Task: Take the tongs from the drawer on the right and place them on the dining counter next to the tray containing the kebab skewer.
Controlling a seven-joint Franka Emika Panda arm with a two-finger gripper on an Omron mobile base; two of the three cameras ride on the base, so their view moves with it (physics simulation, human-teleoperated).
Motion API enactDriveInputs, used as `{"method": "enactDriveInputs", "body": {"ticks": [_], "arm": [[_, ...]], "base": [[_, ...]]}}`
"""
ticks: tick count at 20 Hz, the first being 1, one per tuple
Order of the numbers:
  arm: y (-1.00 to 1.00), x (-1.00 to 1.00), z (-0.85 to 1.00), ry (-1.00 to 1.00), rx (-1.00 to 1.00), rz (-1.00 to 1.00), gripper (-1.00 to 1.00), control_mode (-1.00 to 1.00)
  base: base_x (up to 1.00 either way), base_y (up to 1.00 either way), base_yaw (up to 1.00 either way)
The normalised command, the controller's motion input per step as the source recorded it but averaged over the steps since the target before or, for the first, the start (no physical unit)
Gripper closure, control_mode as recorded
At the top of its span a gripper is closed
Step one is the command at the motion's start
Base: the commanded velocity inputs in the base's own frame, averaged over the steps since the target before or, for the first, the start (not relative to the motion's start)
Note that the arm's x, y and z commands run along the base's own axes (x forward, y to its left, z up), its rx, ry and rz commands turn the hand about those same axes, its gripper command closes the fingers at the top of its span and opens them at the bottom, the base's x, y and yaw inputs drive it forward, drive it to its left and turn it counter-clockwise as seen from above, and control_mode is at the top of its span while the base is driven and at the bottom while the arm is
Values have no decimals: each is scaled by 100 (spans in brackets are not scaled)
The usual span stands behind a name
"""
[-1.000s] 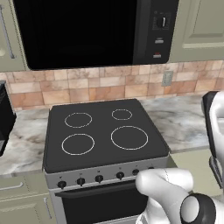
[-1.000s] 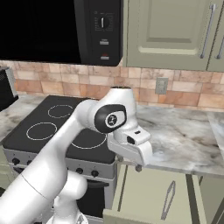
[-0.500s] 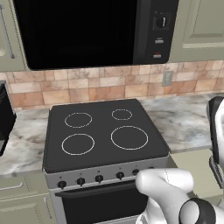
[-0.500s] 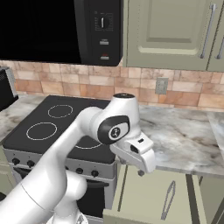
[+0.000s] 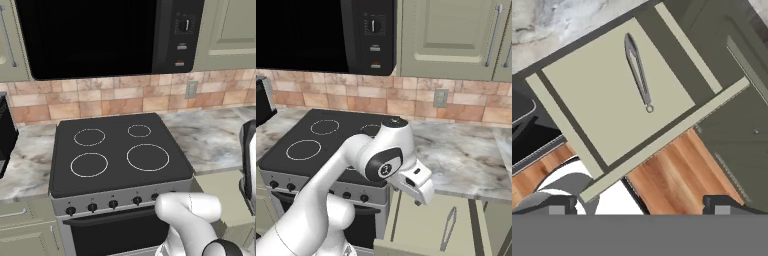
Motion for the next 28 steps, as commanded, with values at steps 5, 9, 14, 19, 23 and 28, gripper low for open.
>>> {"method": "enactDriveInputs", "body": {"ticks": [5, 9, 14, 19, 23, 28], "arm": [[-22, 5, -3, 0, 0, 16, -100, -100], [-19, 0, -6, 0, 0, 23, -100, -100], [-13, 0, -15, 0, 0, 25, -100, -100], [0, 2, -32, 0, 0, 23, -100, -100], [-3, 6, -40, 0, 0, 13, -100, -100], [-12, 10, -42, 4, 0, 5, -100, -100]], "base": [[0, 0, 0], [0, 0, 0], [0, 0, 0], [0, 0, 0], [0, 0, 0], [0, 0, 0]]}}
